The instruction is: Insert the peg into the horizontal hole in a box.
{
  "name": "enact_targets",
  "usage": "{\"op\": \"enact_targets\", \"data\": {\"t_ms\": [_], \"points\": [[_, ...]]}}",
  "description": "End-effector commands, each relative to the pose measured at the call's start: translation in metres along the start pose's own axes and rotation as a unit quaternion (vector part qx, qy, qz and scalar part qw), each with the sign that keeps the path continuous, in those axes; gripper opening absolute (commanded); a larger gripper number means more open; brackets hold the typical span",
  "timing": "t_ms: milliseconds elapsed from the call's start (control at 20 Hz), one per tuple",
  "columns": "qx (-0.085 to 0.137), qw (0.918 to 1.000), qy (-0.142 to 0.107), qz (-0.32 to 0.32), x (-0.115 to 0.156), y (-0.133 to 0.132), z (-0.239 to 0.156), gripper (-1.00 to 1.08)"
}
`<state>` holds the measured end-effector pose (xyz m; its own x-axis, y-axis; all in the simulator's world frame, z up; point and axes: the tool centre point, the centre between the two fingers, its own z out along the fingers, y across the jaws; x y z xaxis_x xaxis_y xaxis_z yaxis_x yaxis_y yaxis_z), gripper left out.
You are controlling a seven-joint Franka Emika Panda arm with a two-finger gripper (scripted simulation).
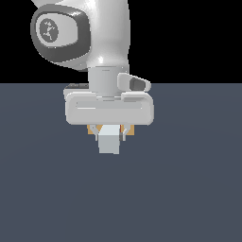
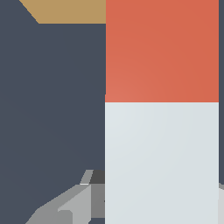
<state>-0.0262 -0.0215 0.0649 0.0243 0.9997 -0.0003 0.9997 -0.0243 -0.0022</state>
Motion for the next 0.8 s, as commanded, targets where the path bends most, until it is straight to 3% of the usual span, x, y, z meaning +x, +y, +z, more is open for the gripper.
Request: {"op": "enact_targets", "data": {"t_ms": [0, 300, 750], "points": [[0.000, 1.0000, 0.000, 0.000, 0.000, 0.000, 0.000, -1.00], [-0.001, 1.0000, 0.000, 0.000, 0.019, -0.001, -0.001, -1.00], [-0.002, 1.0000, 0.000, 0.000, 0.083, -0.001, -0.002, -1.00]]}}
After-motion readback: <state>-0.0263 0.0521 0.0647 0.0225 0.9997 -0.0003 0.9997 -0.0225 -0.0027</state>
